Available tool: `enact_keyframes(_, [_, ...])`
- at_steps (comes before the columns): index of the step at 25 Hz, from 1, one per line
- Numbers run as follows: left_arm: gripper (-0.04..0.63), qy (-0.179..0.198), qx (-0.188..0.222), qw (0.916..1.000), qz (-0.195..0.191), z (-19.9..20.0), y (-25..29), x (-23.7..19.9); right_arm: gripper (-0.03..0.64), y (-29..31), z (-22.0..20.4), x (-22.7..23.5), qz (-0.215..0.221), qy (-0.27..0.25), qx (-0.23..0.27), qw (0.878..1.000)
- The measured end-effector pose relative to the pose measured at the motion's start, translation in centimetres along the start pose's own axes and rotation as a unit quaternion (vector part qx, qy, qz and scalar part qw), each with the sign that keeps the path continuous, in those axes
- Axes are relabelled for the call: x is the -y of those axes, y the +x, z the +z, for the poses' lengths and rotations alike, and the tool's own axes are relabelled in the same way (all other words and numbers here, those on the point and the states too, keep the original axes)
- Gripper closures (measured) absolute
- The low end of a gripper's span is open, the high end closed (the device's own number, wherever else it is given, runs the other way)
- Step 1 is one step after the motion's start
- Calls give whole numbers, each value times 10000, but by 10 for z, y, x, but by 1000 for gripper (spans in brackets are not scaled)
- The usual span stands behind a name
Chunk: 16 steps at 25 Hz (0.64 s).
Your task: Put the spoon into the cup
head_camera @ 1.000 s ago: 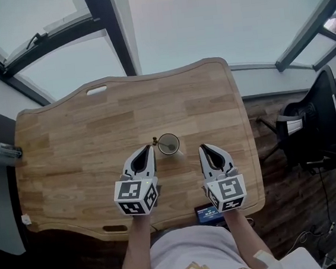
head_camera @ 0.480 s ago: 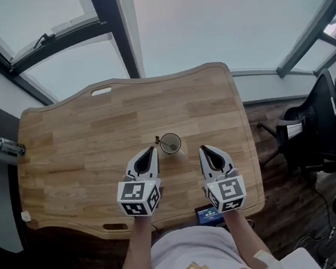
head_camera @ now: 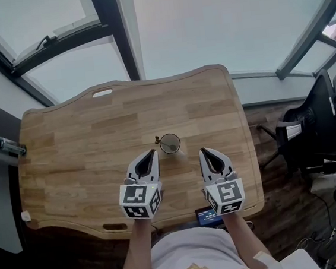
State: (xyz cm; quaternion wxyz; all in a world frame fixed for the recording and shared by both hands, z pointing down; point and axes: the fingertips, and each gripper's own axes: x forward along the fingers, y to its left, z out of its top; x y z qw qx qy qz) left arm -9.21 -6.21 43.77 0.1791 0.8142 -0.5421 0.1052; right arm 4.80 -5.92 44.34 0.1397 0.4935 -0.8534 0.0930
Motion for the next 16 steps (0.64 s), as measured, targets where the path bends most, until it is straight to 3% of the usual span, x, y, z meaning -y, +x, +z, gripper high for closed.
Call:
enact_keyframes(5, [581,-502,51,9984,-266,-2,-2,2,586,-2,-3,-4,30,9,12,10000])
enact_keyframes(16, [581,-56,48,9999,-98,-1,2,3,586,1,-3,2,38,22,5,10000])
